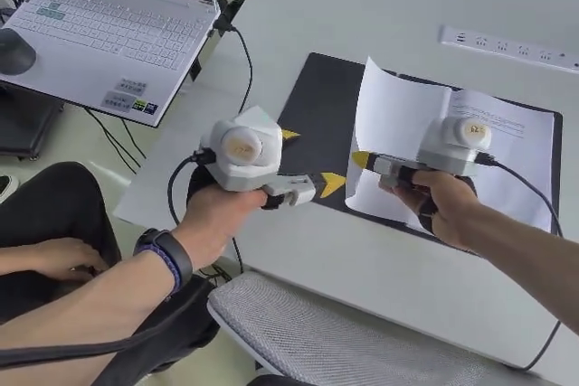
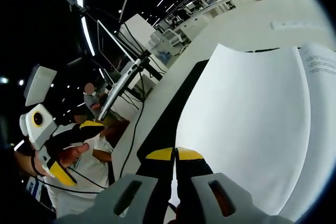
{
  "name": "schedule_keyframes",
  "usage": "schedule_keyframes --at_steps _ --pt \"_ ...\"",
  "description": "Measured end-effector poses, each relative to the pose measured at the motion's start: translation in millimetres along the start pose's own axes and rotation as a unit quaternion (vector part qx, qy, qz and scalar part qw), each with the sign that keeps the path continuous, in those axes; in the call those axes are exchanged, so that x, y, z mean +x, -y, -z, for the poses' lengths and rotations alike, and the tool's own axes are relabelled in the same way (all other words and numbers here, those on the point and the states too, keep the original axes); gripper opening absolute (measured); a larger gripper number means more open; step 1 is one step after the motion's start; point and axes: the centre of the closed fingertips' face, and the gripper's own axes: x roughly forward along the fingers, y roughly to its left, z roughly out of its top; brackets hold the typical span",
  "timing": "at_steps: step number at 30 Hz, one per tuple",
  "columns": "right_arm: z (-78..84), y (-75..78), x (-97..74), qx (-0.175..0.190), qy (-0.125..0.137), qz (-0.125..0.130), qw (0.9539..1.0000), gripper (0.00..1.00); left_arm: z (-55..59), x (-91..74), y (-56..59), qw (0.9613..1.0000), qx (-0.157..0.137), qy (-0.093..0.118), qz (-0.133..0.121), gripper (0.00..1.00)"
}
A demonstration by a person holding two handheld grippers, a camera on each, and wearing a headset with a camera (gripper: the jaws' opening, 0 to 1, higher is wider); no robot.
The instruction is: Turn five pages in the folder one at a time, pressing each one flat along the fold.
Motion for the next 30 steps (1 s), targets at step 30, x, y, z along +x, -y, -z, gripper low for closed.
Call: schedule_keyframes --at_steps 30 --pt "12.0 33.6 27.9 0.002 -0.032 0.004 0.9995 0.07 4.2 -4.2 -1.2 0.9999 0.004 -0.009 0.003 0.59"
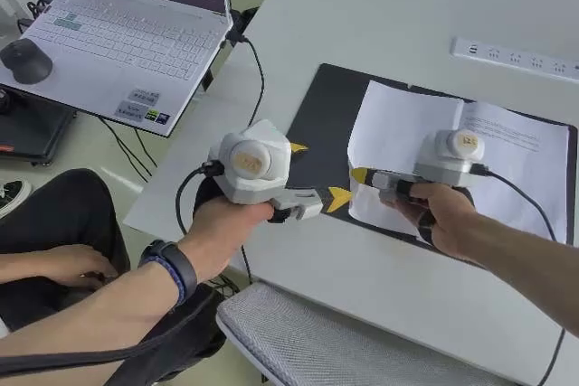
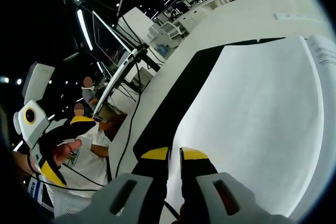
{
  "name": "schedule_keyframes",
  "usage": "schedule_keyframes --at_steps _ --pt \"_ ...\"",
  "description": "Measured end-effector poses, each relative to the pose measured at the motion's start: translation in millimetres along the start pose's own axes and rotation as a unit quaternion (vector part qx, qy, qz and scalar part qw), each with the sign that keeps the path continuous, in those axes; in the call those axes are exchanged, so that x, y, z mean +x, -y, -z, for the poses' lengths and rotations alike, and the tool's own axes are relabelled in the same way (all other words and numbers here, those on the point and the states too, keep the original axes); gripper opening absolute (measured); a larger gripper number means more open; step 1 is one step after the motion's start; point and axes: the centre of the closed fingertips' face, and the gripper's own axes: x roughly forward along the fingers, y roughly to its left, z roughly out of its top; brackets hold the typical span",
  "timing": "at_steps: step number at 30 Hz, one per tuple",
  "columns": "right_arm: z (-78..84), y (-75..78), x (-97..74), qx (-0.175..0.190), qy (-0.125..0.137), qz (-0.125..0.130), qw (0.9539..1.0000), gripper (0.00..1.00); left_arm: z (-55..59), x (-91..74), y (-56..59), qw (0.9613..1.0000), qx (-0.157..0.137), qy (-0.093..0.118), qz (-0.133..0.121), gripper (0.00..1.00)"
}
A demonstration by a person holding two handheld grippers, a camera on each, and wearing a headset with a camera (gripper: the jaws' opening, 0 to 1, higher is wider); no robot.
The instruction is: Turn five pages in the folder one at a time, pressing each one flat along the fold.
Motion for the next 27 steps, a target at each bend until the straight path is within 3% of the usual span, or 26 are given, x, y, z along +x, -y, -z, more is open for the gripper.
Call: schedule_keyframes --at_steps 12,15,27 --pt "1.8 -11.9 -10.0 -0.014 -0.006 -0.015 0.9998 0.20 -0.3 12.1 3.8 1.0000 0.003 -0.005 0.008 0.59" --pt "1.7 -22.5 -18.1 -0.017 -0.005 -0.018 0.9997 0.24 1.4 16.4 3.6 0.9999 0.004 -0.007 0.010 0.59" --pt "-16.9 -34.8 -51.0 -0.056 0.011 -0.024 0.9981 0.25 4.2 37.2 4.4 0.9997 0.008 -0.016 0.016 0.52"
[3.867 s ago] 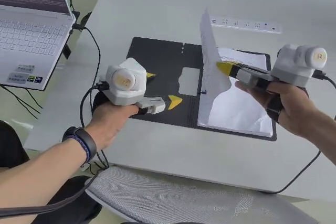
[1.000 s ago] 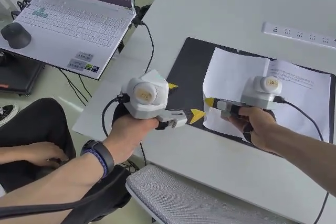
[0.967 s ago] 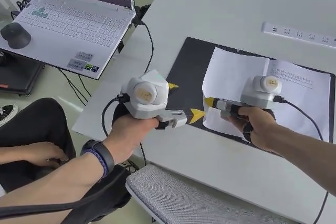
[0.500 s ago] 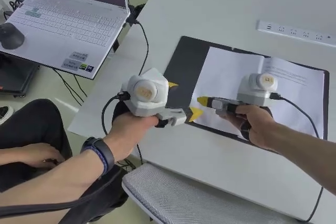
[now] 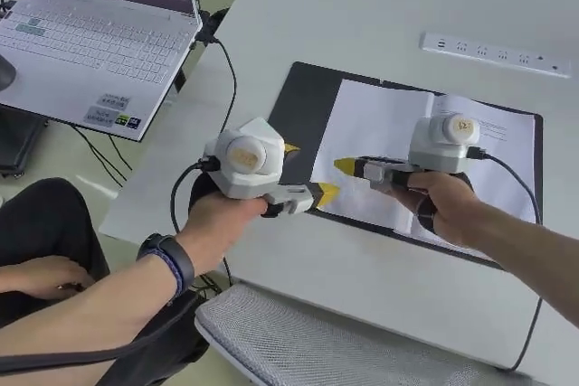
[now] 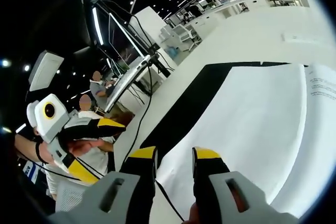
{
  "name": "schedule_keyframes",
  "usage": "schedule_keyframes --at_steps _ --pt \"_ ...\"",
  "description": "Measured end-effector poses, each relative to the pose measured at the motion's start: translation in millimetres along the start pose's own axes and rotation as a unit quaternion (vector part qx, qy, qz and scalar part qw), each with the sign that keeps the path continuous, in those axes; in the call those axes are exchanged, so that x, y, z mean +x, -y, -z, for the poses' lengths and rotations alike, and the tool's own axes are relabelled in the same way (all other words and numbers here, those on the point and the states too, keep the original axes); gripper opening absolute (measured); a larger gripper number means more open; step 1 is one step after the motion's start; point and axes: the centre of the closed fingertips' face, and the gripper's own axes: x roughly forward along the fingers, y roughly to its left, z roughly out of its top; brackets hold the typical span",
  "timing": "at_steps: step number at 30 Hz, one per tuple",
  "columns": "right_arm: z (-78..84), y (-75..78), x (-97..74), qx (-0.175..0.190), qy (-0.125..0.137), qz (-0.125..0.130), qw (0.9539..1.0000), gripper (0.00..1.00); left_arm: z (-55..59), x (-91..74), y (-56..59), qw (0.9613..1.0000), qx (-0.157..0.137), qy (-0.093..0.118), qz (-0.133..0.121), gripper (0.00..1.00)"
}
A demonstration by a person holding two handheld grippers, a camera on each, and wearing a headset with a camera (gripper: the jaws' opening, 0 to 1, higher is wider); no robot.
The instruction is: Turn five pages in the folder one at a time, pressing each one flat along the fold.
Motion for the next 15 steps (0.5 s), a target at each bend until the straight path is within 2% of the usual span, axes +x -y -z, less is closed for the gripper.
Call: schedule_keyframes --at_steps 6,15 --pt "-8.9 -0.1 -19.9 -0.024 0.009 0.002 0.9997 0.26 -1.2 9.8 -2.3 1.0000 0.003 -0.003 -0.005 0.47" --pt "-15.3 6.1 -48.8 -0.057 0.014 0.011 0.9982 0.26 1.6 24.7 6.9 0.9998 0.012 -0.015 0.005 0.40"
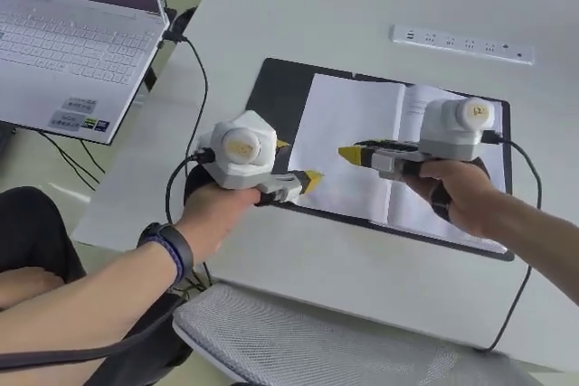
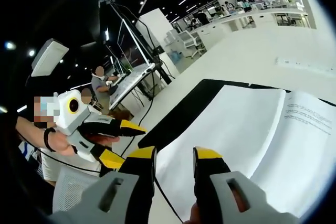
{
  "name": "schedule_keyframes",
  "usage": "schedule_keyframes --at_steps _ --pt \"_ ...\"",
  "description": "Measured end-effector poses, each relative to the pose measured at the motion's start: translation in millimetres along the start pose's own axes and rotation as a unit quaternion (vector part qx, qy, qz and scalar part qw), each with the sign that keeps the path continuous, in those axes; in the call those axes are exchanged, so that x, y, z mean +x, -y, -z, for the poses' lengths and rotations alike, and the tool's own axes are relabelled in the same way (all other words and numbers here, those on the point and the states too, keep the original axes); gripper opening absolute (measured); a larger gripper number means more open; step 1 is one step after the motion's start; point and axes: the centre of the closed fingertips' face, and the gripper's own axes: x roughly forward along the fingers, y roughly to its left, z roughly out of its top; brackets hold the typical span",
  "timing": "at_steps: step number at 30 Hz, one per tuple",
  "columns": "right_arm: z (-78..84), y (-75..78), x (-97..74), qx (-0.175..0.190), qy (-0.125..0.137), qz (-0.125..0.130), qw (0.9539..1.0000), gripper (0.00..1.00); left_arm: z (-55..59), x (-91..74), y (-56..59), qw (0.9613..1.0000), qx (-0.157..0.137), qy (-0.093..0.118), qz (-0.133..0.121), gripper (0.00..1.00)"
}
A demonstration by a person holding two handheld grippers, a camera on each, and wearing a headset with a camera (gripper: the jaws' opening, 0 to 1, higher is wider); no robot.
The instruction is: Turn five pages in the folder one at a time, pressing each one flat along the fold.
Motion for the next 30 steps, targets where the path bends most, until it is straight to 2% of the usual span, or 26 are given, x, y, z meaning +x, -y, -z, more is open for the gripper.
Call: schedule_keyframes --at_steps 6,10,15,16,18,19,20,24,25,26,28,30 --pt "-3.5 9.0 -18.7 -0.004 0.010 0.011 0.9999 0.26 6.8 14.9 3.2 0.9999 0.001 -0.008 0.006 0.29" --pt "-0.9 13.0 -27.3 -0.004 0.013 0.018 0.9998 0.25 15.3 21.1 4.2 0.9999 0.003 -0.016 0.005 0.22" --pt "6.4 17.2 -33.9 -0.001 0.011 0.023 0.9997 0.25 37.2 27.4 0.6 0.9991 0.003 -0.042 -0.004 0.12" --pt "7.8 17.8 -35.1 0.000 0.011 0.024 0.9996 0.25 43.9 28.0 -2.0 0.9985 0.010 -0.052 -0.011 0.10" --pt "10.1 19.0 -36.3 0.004 0.011 0.025 0.9996 0.25 51.6 29.6 -2.9 0.9982 0.006 -0.058 -0.013 0.07" --pt "11.2 19.6 -36.5 0.006 0.011 0.026 0.9996 0.25 56.5 29.6 -5.3 0.9975 0.009 -0.067 -0.020 0.06" --pt "12.7 20.3 -36.8 0.008 0.010 0.026 0.9996 0.25 65.3 28.8 -9.8 0.9955 0.023 -0.086 -0.032 0.05" --pt "16.1 20.9 -36.5 0.010 0.008 0.026 0.9996 0.25 77.4 31.7 -9.4 0.9939 0.030 -0.101 -0.032 0.00" --pt "17.0 21.1 -36.1 0.010 0.007 0.026 0.9996 0.25 88.8 33.6 -14.0 0.9907 0.048 -0.121 -0.038 0.00" --pt "17.8 21.1 -35.9 0.011 0.006 0.026 0.9996 0.25 90.4 34.8 -16.0 0.9906 0.054 -0.117 -0.044 0.00" --pt "18.8 21.5 -34.9 0.013 0.005 0.026 0.9996 0.25 84.2 36.1 -13.3 0.9919 0.053 -0.107 -0.043 0.00" --pt "19.4 22.6 -33.5 0.017 0.006 0.025 0.9995 0.24 85.7 39.1 -15.5 0.9905 0.069 -0.109 -0.048 0.00"
